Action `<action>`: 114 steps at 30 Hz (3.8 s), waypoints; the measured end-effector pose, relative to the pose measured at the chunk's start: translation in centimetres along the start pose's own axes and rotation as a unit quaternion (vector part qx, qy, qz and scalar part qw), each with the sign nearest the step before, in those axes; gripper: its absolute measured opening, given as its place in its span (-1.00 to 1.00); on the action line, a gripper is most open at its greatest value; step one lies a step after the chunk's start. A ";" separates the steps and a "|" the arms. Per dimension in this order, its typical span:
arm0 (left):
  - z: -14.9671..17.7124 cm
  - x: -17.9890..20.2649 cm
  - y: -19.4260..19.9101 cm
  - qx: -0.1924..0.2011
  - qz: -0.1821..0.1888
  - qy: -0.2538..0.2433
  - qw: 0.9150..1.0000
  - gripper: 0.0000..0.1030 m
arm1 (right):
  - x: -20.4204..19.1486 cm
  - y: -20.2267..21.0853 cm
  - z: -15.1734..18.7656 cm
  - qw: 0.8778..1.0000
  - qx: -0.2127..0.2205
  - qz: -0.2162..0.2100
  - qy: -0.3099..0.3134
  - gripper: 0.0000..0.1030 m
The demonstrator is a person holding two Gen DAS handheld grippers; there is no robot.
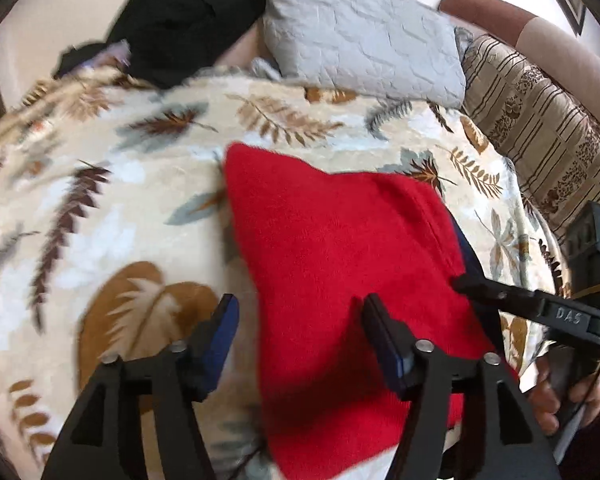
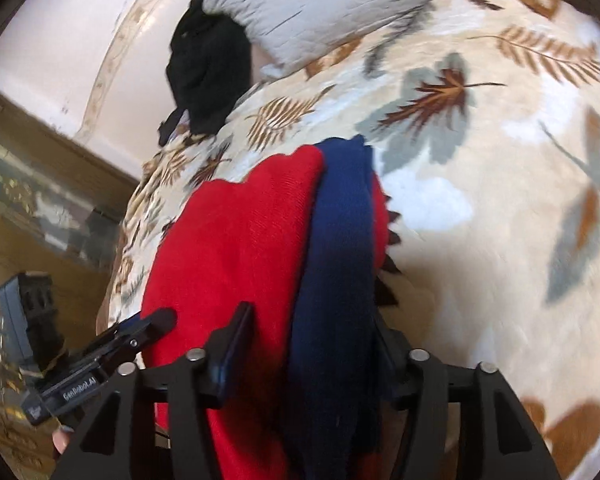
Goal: Fold small clothes
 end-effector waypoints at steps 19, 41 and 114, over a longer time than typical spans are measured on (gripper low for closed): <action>4.0 6.4 18.0 0.104 -0.239 -0.037 0.965 0.65 | -8.8 18.7 9.7 0.960 0.193 0.110 0.167 0.31; 5.8 9.1 27.1 0.167 -0.275 -0.003 0.947 0.66 | -11.8 26.2 17.4 0.949 0.234 0.128 0.167 0.33; 8.5 11.6 38.1 0.272 -0.317 0.005 0.908 0.66 | -17.5 31.1 22.2 0.941 0.272 0.088 0.181 0.33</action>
Point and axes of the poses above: each gripper's, at about its wrist camera, not at the fingertips, and y roughly against the way its jaws point, x to its right, z to its underside, the point moved 2 cm from there along -y, roughly the way its jaws point, and after that the axes turned 12 degrees about -y, right-handed, at the moved point
